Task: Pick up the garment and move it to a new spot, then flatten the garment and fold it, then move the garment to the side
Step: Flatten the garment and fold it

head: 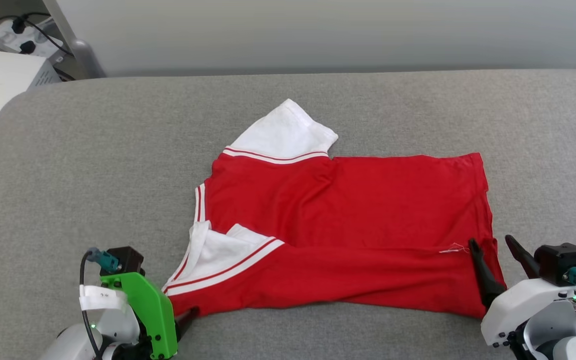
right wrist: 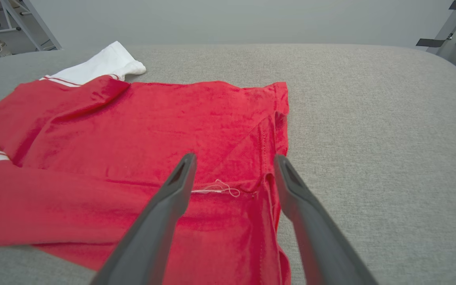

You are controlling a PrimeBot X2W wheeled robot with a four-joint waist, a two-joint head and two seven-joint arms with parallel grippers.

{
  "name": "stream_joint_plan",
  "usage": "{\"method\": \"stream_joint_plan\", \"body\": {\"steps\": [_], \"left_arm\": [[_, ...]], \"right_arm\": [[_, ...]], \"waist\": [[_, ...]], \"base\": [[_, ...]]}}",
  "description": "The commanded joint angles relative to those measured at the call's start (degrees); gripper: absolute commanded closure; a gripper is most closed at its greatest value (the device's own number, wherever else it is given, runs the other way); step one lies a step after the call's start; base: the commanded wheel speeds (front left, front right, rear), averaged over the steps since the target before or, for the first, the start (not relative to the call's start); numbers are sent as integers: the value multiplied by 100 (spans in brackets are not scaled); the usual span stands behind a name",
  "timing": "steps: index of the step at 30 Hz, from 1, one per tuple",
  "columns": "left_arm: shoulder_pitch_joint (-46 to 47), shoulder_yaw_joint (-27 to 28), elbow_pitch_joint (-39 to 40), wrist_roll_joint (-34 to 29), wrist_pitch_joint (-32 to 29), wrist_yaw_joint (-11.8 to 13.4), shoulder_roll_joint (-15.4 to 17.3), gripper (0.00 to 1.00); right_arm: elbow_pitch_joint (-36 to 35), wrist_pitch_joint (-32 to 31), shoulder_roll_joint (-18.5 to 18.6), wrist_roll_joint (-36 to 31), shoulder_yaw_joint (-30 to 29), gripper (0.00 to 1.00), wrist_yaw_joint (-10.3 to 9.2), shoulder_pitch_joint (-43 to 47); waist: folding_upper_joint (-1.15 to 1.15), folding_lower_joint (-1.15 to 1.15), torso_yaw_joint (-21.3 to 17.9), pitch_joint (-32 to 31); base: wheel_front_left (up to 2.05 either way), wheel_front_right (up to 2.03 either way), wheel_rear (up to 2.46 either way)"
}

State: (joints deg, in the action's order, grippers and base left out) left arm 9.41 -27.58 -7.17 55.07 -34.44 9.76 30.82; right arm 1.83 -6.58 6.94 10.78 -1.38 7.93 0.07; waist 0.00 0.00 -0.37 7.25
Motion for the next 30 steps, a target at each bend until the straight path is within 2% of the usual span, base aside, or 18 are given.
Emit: {"method": "stream_joint_plan", "body": {"steps": [1, 4, 9, 14, 15, 16, 17, 18, 23, 30], "left_arm": [[-42, -20, -60, -43, -18, 54, 31, 0], [13, -68, -218, -48, 24, 18, -75, 0], [339, -165, -564, -173, 281, -291, -246, 0], [577, -452, -996, -58, -162, -577, -427, 0], [599, -488, -1044, -25, -235, -621, -455, 25], [627, -514, -1097, -11, -256, -665, -485, 67], [639, -535, -1139, 2, -262, -712, -512, 88], [643, -554, -1186, 17, -256, -763, -539, 100], [667, -510, -1257, -101, 130, -876, -544, 100], [678, -373, -858, -234, 431, -847, -331, 100]], "right_arm": [[-30, -34, -23, 23, 31, 0, -44, -17], [-38, -44, -14, 69, 31, 0, -44, -38], [-84, -62, 4, 156, -33, 0, -44, -90], [-84, -101, 41, 207, -73, 0, -44, -136], [-84, -110, 48, 220, -80, 0, -44, -145], [-84, -129, 52, 244, -96, 0, -44, -153], [-85, -143, 60, 268, -113, 0, -44, -160], [-79, -172, 69, 303, -140, 0, -44, -162], [26, -627, 150, 603, -349, 0, -44, -61], [142, -1836, 537, 1114, -421, 0, -44, 117]], "waist": [[0, 0, -76, 128], [0, 0, -96, 252], [0, 0, -72, 464], [0, 0, -46, 534], [0, 0, -46, 537], [0, 0, -45, 542], [0, 0, -41, 544], [0, 0, -36, 536], [0, 0, 21, 420], [0, 0, 146, 246]], "base": [[0, 0, 0], [0, 0, 0], [0, 0, 0], [0, 0, 0], [0, 0, 0], [0, 0, 0], [0, 0, 0], [0, 0, 0], [0, 0, 0], [0, 0, 0]]}}
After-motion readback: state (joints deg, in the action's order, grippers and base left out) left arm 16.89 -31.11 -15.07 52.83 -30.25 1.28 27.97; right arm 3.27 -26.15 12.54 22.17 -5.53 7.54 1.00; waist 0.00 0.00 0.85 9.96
